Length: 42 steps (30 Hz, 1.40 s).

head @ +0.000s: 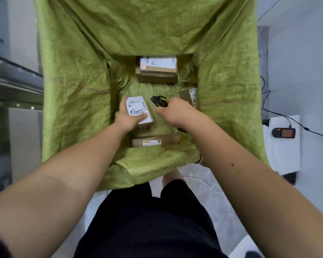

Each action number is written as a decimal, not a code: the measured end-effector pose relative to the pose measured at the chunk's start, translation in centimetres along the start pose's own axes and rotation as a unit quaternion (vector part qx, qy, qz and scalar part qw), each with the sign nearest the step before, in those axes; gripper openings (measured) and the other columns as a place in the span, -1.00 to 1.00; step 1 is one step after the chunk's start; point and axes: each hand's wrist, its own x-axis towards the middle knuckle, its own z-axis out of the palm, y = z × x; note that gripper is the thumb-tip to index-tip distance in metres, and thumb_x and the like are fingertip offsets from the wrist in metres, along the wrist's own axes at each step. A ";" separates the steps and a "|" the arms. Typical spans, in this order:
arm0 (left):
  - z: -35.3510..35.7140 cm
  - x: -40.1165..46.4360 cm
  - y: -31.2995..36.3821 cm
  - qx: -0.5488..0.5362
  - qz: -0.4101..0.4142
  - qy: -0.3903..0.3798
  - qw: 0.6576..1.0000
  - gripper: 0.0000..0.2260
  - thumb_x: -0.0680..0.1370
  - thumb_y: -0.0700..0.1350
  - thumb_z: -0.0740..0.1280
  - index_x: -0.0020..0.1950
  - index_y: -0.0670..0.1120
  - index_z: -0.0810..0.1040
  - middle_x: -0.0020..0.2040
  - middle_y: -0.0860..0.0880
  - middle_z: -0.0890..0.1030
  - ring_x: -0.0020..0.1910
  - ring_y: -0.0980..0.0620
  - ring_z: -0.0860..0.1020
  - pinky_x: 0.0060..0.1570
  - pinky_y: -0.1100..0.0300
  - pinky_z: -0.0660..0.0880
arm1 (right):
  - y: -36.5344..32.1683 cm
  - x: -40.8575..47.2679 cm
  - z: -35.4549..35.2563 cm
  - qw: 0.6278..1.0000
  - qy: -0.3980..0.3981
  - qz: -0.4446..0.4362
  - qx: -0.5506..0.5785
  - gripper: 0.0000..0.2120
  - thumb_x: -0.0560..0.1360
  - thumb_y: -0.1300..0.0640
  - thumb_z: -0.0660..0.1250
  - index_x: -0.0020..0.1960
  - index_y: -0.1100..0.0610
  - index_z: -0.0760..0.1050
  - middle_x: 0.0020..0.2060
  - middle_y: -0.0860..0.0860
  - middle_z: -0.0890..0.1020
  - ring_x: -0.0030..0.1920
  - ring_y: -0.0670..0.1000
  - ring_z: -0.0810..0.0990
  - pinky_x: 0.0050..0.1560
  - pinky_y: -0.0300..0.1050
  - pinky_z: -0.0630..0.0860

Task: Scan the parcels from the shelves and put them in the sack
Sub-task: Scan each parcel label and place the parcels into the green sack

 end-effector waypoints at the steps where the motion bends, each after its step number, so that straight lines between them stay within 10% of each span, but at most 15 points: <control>1: -0.1 0.3 -0.4 0.001 -0.005 0.004 1.000 0.14 0.27 0.07 0.66 0.69 0.20 0.05 0.54 -0.10 0.38 0.47 -0.09 0.44 0.49 -0.07 0.40 | -0.1 0.8 0.2 1.000 -0.011 -0.005 -0.004 -0.70 0.59 -0.12 0.26 0.05 0.12 0.55 -0.15 0.07 0.63 -0.23 0.07 0.61 -0.32 -0.11 0.39; 10: 0.8 3.1 -2.2 0.076 -0.043 0.032 0.996 0.05 0.41 -0.19 0.61 0.70 0.21 0.04 0.52 -0.10 0.41 0.43 -0.10 0.49 0.46 -0.05 0.43 | 1.4 4.8 1.0 0.998 -0.053 -0.001 -0.016 -0.70 0.59 -0.13 0.26 0.05 0.12 0.48 -0.17 0.03 0.54 -0.18 0.07 0.56 -0.30 -0.09 0.34; 19: 1.9 5.1 -1.5 0.134 -0.117 0.124 0.976 0.14 0.28 0.28 0.65 0.69 0.17 0.05 0.57 -0.20 0.26 0.50 -0.23 0.38 0.48 0.00 0.35 | 1.8 5.4 1.9 0.996 -0.087 0.000 -0.022 -0.67 0.58 -0.15 0.26 0.08 0.11 0.53 -0.13 0.06 0.61 -0.21 0.06 0.58 -0.32 -0.09 0.35; 26: 1.1 4.6 -1.1 0.041 -0.069 0.180 0.980 -0.04 0.45 -0.01 0.53 0.70 0.16 0.02 0.40 -0.03 0.53 0.21 -0.13 0.63 0.14 0.11 0.59 | 2.3 5.5 2.1 0.996 -0.084 0.014 -0.021 -0.61 0.58 -0.19 0.26 0.17 0.11 0.52 -0.07 0.08 0.63 -0.12 0.11 0.62 -0.25 -0.06 0.41; 34: -0.2 4.7 -1.1 0.082 -0.055 0.188 0.977 -0.26 0.64 -0.25 0.26 0.73 0.06 -0.03 0.68 -0.08 0.20 0.64 -0.13 0.22 0.62 0.00 0.14 | 2.9 5.9 3.2 0.995 -0.083 0.026 -0.039 -0.61 0.58 -0.21 0.25 0.15 0.11 0.52 -0.16 0.04 0.59 -0.20 0.05 0.58 -0.33 -0.09 0.34; 42: 0.4 2.4 -1.4 0.182 -0.093 0.096 0.974 -0.21 0.58 -0.09 0.44 0.71 0.05 0.09 0.64 -0.16 0.26 0.58 -0.17 0.32 0.58 0.05 0.22 | 2.3 4.6 2.9 0.996 -0.074 0.029 -0.047 -0.62 0.58 -0.19 0.26 0.16 0.10 0.52 -0.13 0.06 0.60 -0.18 0.08 0.60 -0.31 -0.08 0.37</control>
